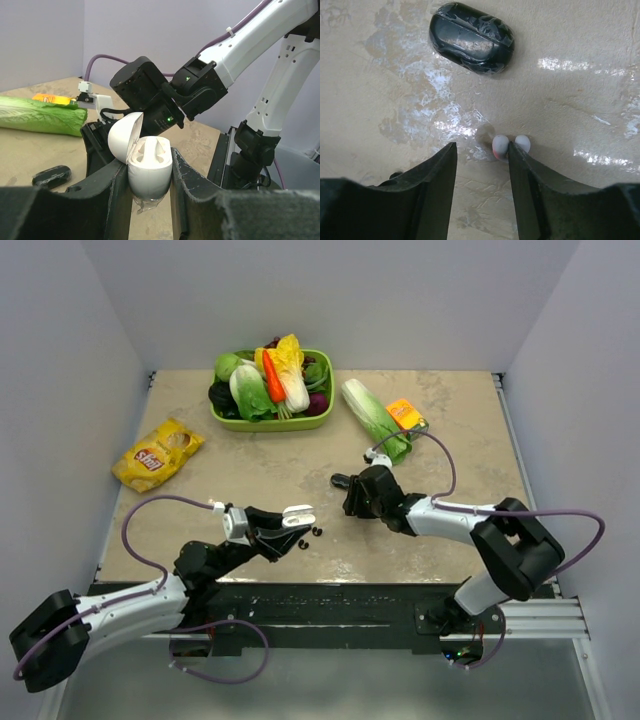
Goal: Insert the wireless bluetooth earbuds into the charging case
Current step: Adjust the earbud at the center of the board.
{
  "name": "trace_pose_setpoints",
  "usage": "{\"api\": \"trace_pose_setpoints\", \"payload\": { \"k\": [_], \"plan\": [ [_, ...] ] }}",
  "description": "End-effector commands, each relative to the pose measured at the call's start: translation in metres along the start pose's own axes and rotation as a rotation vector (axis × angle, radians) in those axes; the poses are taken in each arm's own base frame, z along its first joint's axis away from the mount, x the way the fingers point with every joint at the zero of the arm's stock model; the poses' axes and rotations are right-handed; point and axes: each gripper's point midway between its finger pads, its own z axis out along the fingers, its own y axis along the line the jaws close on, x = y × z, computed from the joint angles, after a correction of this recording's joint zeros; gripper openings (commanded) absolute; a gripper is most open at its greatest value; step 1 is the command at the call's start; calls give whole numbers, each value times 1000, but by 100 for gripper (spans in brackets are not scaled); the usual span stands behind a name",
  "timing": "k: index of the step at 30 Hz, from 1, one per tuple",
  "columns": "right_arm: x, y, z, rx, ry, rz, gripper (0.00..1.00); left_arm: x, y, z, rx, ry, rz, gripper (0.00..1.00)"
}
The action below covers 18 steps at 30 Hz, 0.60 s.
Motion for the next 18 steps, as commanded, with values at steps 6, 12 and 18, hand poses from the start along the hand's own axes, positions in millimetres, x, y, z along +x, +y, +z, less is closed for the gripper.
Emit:
{"api": "trace_pose_setpoints", "payload": {
  "k": [6,12,18],
  "plan": [
    [-22,7,-26,-66,-95,-46,55,47,7,-37,-25,84,-10,0],
    [-21,1,-23,-39,-91,-84,56,50,7,-37,-27,91,-18,0],
    [-15,-13,-13,22,-84,-110,47,51,8,-38,-28,94,-21,0]
  ]
}}
